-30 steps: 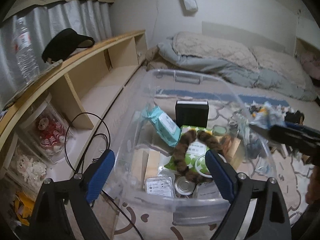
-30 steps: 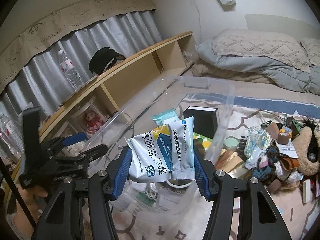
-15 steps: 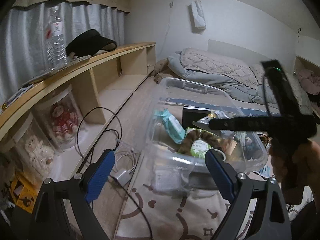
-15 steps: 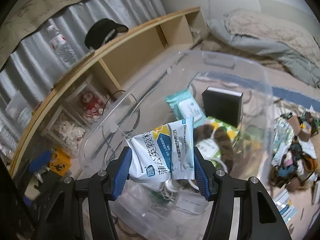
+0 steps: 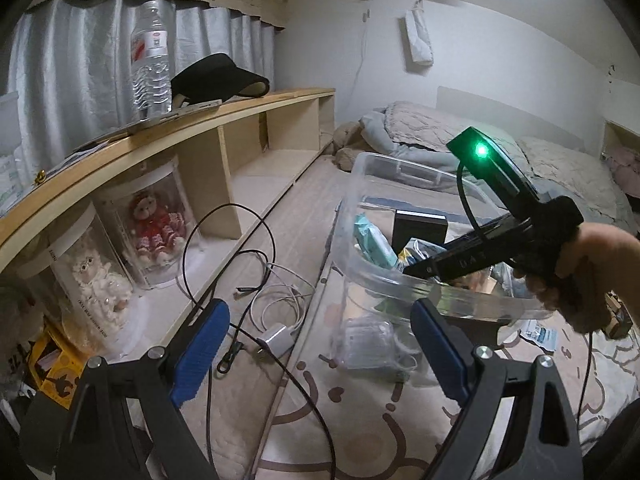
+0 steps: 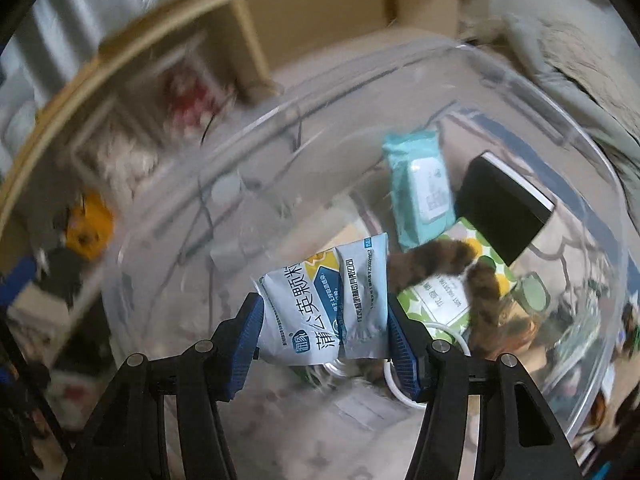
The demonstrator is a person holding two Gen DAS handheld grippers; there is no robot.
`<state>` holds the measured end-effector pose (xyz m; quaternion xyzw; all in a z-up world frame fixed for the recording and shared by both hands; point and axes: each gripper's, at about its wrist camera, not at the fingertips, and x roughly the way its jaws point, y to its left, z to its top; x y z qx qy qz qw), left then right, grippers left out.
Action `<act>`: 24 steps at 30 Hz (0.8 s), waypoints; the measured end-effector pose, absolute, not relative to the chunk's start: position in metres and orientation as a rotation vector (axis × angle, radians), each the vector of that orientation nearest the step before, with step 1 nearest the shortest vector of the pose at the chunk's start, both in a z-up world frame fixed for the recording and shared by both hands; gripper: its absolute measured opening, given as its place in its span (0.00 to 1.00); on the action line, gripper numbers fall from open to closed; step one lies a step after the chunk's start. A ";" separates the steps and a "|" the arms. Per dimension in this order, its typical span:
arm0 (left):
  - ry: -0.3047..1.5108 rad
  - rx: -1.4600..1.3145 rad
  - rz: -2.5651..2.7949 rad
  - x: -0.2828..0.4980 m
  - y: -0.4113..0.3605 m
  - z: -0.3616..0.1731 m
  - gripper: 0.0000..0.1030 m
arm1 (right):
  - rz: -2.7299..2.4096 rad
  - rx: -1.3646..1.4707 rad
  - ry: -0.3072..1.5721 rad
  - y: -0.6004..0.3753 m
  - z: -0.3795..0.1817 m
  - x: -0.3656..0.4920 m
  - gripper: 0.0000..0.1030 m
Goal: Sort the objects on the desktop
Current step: 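Lower the sachet into the storage box and open the right gripper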
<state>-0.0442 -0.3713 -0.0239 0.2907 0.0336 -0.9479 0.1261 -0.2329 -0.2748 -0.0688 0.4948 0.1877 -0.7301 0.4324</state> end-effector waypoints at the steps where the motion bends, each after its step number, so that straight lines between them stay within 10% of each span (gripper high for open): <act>1: 0.103 0.849 -2.760 -0.044 -0.373 -0.025 0.90 | -1.800 1.226 0.490 -0.278 -0.069 -0.233 0.58; 7: 0.132 0.863 -2.753 -0.043 -0.376 -0.035 0.90 | -1.707 1.209 0.561 -0.294 -0.067 -0.235 0.59; 11: 0.178 0.854 -2.750 -0.040 -0.378 -0.039 0.90 | -1.658 1.200 0.514 -0.302 -0.066 -0.232 0.89; 24: 0.236 0.836 -2.760 -0.031 -0.372 -0.040 0.90 | -1.750 1.166 0.480 -0.293 -0.053 -0.230 0.90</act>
